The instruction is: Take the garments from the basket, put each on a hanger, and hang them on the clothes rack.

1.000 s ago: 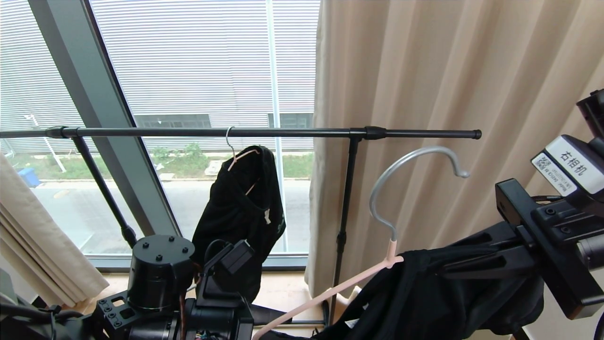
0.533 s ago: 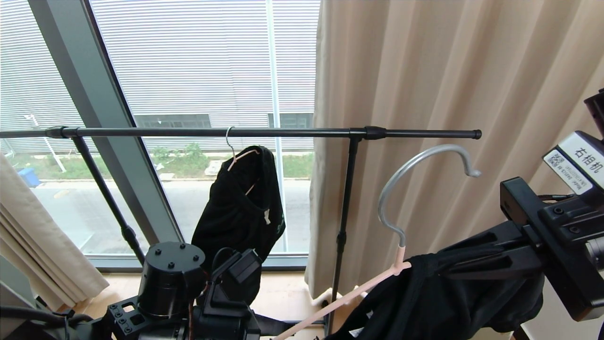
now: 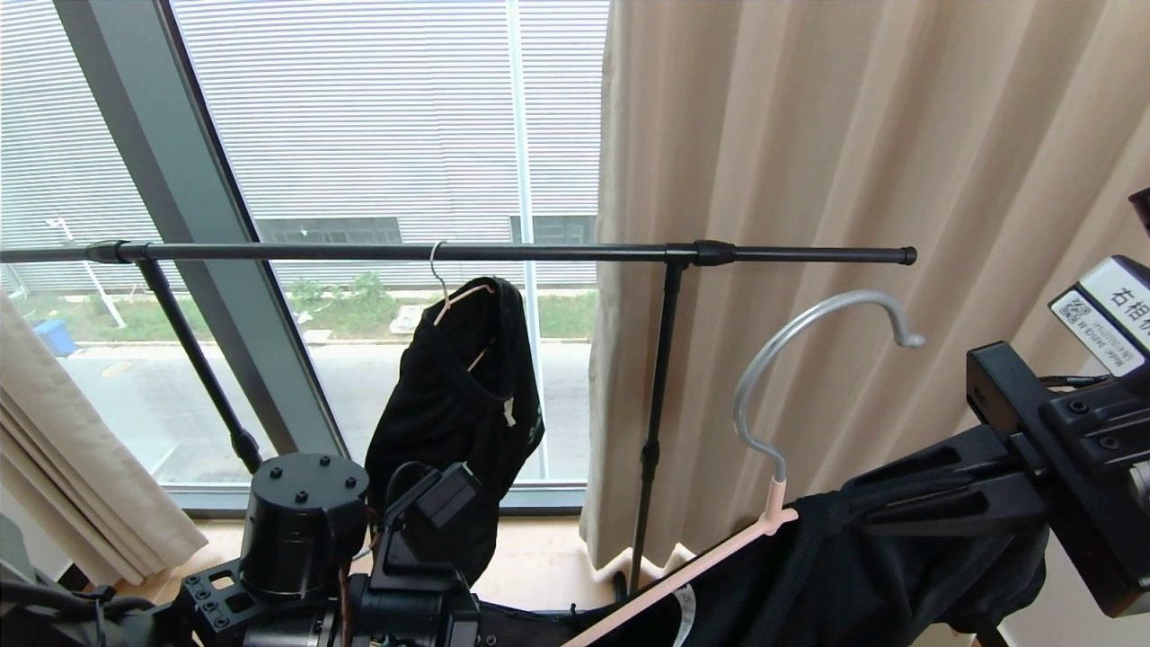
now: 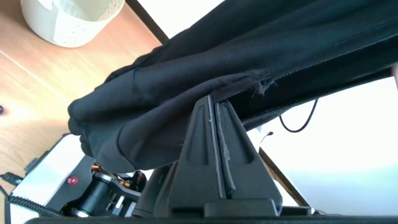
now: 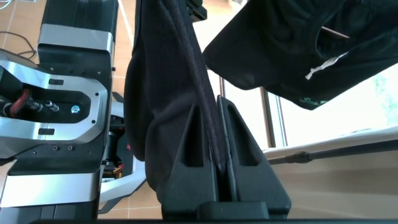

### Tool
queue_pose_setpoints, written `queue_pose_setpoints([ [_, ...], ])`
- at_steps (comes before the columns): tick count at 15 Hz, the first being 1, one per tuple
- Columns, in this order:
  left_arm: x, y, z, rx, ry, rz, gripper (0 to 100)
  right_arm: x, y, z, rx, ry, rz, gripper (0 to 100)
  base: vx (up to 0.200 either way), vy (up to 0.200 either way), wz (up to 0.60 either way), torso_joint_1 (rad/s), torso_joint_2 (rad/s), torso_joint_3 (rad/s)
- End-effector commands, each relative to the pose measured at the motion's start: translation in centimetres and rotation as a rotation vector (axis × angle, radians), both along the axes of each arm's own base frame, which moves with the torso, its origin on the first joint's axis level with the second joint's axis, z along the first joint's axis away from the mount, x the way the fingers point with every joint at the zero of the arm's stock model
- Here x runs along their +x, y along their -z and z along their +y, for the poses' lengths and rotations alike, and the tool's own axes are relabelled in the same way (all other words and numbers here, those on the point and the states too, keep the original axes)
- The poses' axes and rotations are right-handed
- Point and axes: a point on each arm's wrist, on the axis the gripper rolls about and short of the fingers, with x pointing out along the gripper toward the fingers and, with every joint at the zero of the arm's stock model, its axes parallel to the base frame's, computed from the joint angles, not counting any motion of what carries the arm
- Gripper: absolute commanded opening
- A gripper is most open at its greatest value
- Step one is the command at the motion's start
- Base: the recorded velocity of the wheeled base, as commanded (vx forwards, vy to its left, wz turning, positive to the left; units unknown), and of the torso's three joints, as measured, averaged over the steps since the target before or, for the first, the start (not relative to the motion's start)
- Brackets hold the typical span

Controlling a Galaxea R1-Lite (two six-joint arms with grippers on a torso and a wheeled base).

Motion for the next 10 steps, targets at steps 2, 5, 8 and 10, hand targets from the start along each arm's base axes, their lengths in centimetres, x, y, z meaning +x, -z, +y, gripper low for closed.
queue_pose_setpoints([
  [2, -0.2, -1.2, 1.8, -0.022, -0.056, -0.044, 0, 0.1, 0.4, -1.3, -0.004, 0.061, 0.009, 0, 0.000, 0.000, 0.00, 0.000, 0.00, 0.000],
  [5, -0.7, -1.6, 3.2, -0.029, -0.098, -0.060, 0, 0.5, 0.3, -2.7, -0.002, 0.138, 0.004, 0, 0.000, 0.000, 0.00, 0.000, 0.00, 0.000],
  [8, -1.0, -1.8, 3.8, -0.031, -0.117, -0.066, 0, 1.0, 0.3, -3.9, 0.002, 0.210, -0.014, 0, 0.000, 0.000, 0.00, 0.000, 0.00, 0.000],
  [10, -1.0, -2.1, 4.1, -0.037, -0.129, -0.077, 0, 1.3, 0.5, -4.6, 0.007, 0.253, -0.036, 0, 0.000, 0.000, 0.00, 0.000, 0.00, 0.000],
])
